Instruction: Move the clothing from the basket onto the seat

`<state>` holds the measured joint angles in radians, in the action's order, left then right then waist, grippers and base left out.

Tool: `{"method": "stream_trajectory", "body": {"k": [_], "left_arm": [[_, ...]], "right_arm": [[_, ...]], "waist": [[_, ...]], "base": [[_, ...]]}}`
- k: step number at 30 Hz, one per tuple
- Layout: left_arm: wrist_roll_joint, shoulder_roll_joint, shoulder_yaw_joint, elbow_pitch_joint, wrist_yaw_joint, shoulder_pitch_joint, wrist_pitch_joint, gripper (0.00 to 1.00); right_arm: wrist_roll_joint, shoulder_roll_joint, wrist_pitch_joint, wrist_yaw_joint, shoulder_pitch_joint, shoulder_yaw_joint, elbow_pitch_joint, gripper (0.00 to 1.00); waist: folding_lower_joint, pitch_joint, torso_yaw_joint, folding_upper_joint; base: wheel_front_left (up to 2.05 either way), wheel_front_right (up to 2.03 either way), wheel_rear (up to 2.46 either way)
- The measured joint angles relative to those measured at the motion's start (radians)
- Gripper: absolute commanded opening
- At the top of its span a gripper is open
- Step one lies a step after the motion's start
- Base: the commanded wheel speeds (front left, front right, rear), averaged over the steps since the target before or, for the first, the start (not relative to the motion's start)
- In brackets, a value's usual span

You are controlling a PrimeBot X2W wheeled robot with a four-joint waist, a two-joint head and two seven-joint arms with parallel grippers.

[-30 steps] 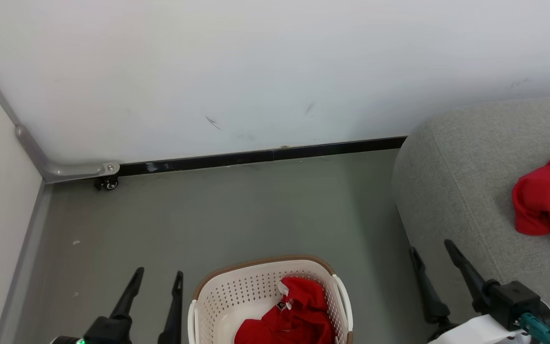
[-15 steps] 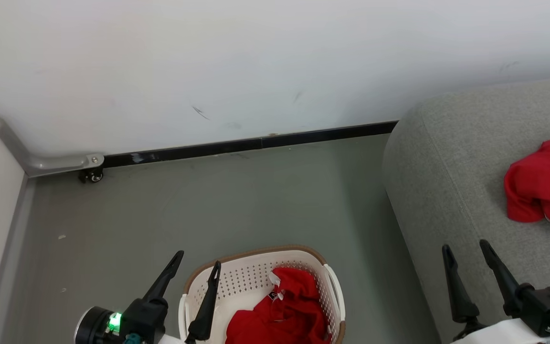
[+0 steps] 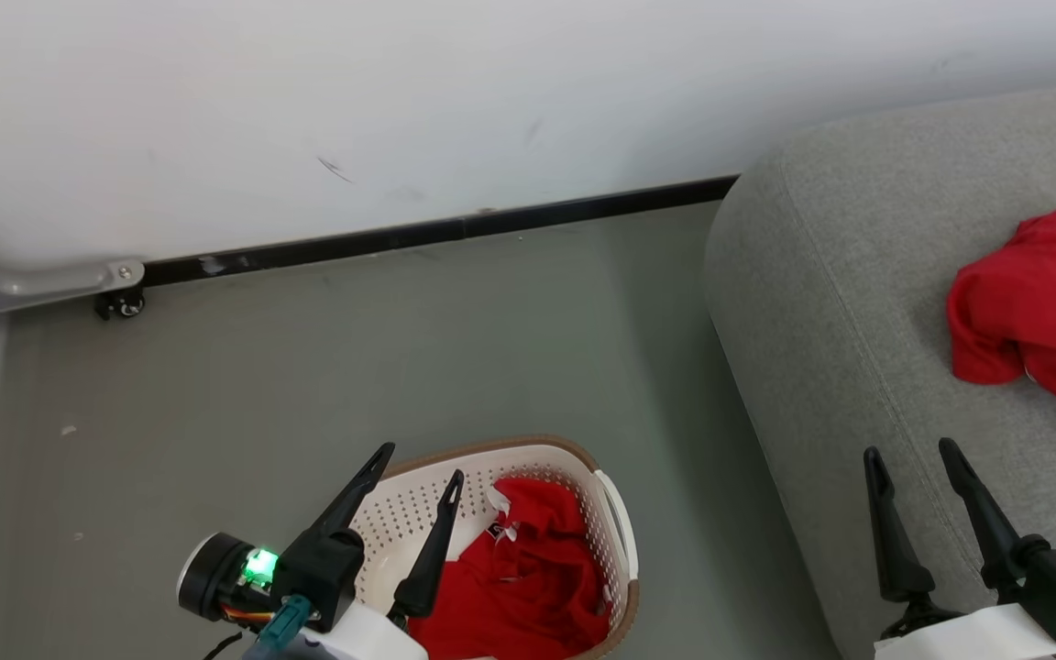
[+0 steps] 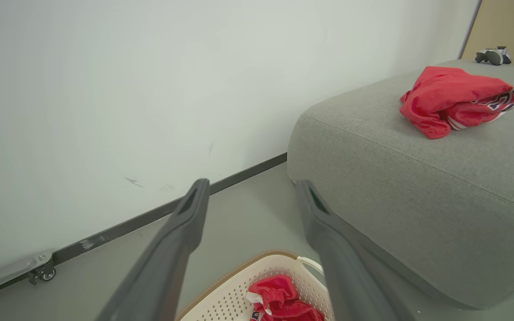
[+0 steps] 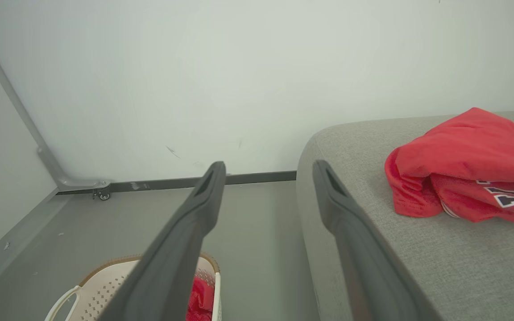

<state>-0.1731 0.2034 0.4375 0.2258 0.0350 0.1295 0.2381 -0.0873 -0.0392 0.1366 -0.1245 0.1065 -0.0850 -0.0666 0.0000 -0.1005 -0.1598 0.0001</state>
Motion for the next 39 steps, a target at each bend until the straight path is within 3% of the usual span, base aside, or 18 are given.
{"method": "stream_trajectory", "body": {"k": [15, 39], "left_arm": [[0.028, -0.016, 0.023, 0.105, -0.025, 0.119, -0.028, 1.0], [0.09, -0.016, 0.035, 0.211, -0.026, 0.299, -0.032, 1.0]], "right_arm": [[0.0, 0.001, 0.021, 0.0, -0.069, -0.021, 0.041, 1.0], [-0.021, 0.001, 0.059, 0.0, -0.215, -0.017, 0.044, 1.0]], "waist": [[0.0, -0.129, -0.057, 0.0], [0.0, -0.367, -0.13, 0.0]], "base": [[0.0, 0.0, 0.0], [0.0, 0.0, 0.0]]}}
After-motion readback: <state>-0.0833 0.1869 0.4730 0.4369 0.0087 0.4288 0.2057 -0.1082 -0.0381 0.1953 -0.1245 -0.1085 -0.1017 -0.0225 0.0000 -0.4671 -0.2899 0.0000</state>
